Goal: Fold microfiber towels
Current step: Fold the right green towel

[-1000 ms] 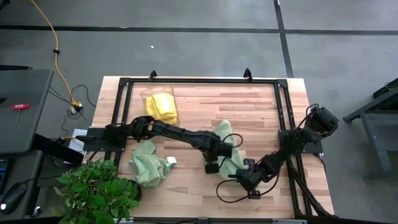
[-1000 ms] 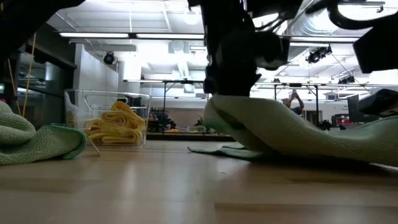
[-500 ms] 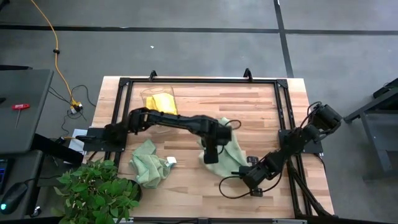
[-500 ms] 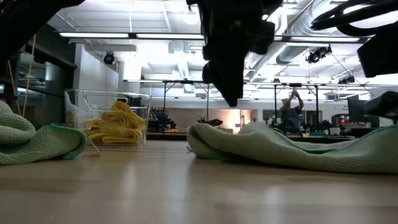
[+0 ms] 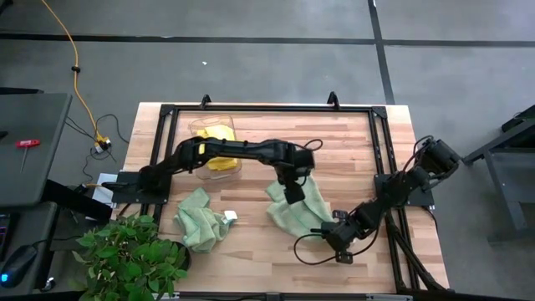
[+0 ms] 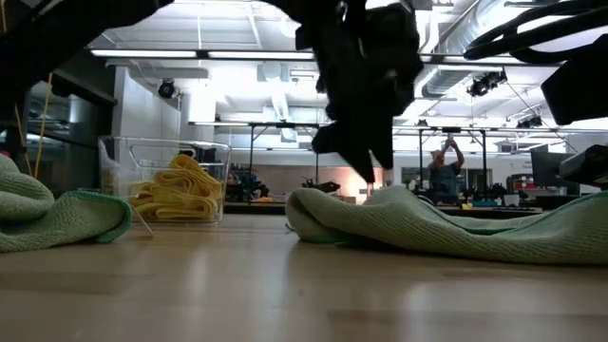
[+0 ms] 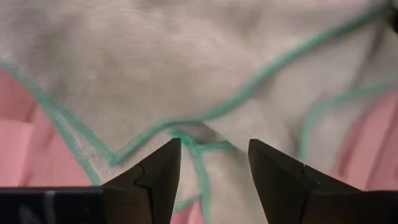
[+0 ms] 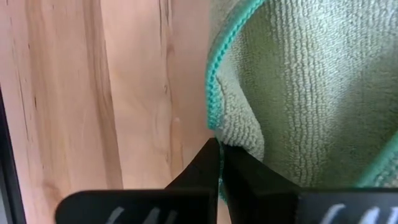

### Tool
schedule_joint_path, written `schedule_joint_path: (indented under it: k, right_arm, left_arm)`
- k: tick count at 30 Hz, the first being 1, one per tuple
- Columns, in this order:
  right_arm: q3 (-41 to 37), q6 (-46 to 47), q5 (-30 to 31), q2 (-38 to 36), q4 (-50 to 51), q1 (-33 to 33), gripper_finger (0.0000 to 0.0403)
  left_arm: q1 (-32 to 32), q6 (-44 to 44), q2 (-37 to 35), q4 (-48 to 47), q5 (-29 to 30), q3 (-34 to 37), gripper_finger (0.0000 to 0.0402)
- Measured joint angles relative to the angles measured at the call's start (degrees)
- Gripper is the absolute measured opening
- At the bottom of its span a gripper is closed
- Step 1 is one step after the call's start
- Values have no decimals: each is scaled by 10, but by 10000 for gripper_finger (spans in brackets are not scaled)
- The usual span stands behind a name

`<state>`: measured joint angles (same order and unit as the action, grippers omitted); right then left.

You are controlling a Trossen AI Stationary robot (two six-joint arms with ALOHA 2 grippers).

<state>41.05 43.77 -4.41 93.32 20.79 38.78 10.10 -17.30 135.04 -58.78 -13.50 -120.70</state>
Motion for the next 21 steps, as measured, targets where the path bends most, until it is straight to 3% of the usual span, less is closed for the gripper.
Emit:
schedule_joint_path:
  k: [13,21]
  right_arm:
    - [-3,-11,-8,-3,-1,-11,0]
    - [-3,-13,-6,-3,-1,-11,0]
  left_arm:
    - [2,-87,60,4,7,0,172]
    - [-3,-91,59,1,20,0,136]
